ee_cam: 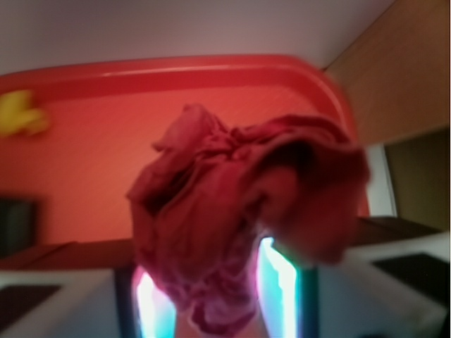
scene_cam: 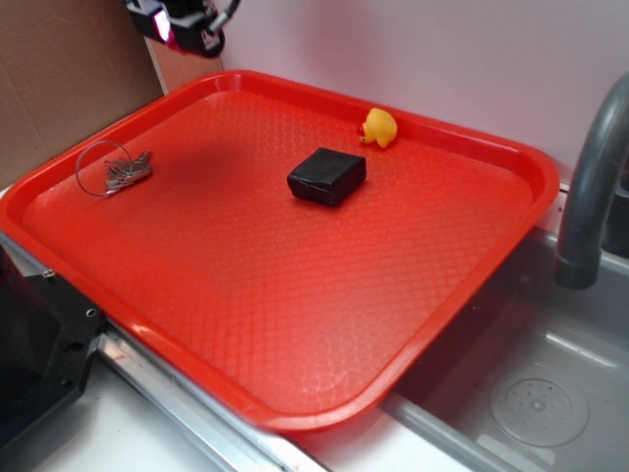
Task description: Grab the red paper.
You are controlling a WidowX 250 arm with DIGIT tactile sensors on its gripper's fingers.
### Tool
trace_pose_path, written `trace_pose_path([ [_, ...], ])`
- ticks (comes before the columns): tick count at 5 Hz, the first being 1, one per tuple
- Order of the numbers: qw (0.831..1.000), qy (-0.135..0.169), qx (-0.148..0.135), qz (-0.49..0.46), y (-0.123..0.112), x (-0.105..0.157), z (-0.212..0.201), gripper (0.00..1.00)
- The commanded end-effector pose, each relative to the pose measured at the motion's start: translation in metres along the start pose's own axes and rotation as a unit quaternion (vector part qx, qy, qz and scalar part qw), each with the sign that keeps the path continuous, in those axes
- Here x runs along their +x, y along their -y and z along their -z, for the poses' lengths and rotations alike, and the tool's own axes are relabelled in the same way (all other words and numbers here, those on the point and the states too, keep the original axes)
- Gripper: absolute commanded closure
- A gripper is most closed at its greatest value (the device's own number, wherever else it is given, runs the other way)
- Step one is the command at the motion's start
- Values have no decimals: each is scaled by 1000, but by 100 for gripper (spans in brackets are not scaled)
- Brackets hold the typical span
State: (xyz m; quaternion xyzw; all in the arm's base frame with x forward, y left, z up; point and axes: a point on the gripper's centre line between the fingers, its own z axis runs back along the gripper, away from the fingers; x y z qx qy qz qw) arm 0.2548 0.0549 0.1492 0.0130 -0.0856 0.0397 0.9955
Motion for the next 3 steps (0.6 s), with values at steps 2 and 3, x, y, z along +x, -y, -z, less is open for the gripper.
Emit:
trace_pose_path([
  [2,996,52,-71,-4,33,-14,-102,100],
  [3,997,32,-68,7,40,-15,-93,100],
])
